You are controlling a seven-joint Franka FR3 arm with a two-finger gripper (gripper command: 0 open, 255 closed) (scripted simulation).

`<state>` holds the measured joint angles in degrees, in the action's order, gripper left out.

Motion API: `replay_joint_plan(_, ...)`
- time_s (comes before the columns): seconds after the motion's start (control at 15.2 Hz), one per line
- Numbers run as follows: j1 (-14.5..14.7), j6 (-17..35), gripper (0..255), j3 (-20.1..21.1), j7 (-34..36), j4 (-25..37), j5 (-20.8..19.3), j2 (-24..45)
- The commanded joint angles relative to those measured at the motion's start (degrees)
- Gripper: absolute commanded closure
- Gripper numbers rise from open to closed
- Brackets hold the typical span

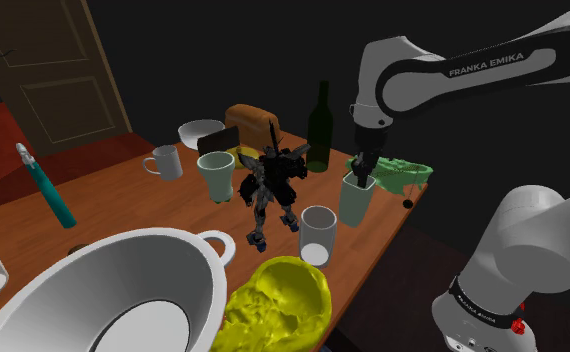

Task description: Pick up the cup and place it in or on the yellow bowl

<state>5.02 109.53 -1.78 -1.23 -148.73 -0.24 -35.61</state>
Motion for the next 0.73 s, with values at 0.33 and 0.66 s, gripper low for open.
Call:
replay_joint_plan(0.33,0.0,-3.3,255,0.0,0.0,2.6,0.0,-0.7)
replay_joint_plan(0.66,0.0,-7.4,255,0.1,0.1,6.1,0.0,-1.2)
